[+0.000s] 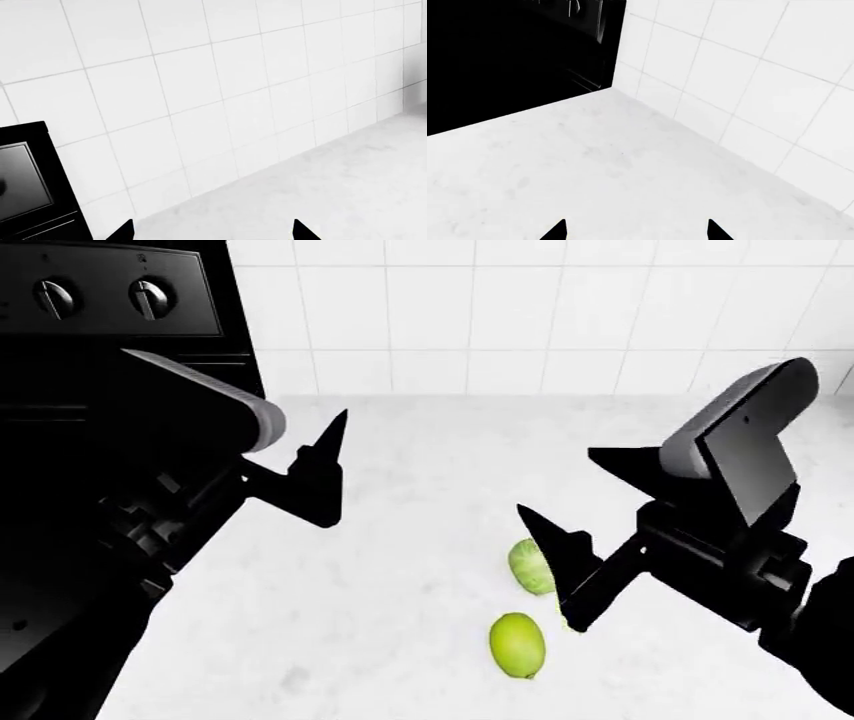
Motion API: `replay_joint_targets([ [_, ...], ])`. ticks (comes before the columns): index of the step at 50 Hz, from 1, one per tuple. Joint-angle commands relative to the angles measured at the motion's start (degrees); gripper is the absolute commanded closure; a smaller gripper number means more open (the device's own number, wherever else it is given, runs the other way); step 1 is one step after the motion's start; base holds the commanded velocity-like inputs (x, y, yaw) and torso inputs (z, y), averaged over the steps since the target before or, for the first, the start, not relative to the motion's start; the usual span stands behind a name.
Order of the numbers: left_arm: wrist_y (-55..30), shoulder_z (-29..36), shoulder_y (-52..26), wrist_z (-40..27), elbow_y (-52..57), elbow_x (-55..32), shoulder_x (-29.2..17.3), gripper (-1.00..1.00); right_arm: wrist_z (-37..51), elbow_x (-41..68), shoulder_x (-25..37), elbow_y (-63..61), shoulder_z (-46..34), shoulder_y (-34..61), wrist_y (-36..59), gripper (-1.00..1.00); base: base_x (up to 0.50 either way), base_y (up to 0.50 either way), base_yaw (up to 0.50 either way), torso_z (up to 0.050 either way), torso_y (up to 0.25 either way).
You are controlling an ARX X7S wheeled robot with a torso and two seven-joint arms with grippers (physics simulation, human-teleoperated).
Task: Pick the lime, brussel sprout from the counter and place them in the cabinet. Then close the cabinet.
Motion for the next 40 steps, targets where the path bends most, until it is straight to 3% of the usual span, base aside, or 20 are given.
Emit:
replay_joint_targets([
  [1,1.11,0.53,0.4,-0.22,-0.68,0.22,-0.53,-1.0,-0.28,16.56,5.6,-0.86,5.36,-1.31,0.4,-1.0,0.0,0.0,0.0,0.0,0.0],
  [17,3.24,1.85,1.89,-0.33,-1.27,0.96,-1.01,-1.0,-1.47,27.67,9.47,-4.54,7.82,-6.37,-3.51,-1.0,0.0,0.0,0.0,0.0,0.0],
  [27,3.77,2.11,2.2,-0.47,-1.43,0.84,-1.23,-1.0,-3.59,25.87,10.73,-6.5,6.9,-9.93,-4.36,-1.0,0.0,0.0,0.0,0.0,0.0],
  [40,4.47,2.16,2.63,-0.67,-1.67,0.63,-1.47,-1.0,-10.04,13.26,11.96,-7.88,1.78,-15.64,-7.57,-1.0,0.0,0.0,0.0,0.0,0.0],
])
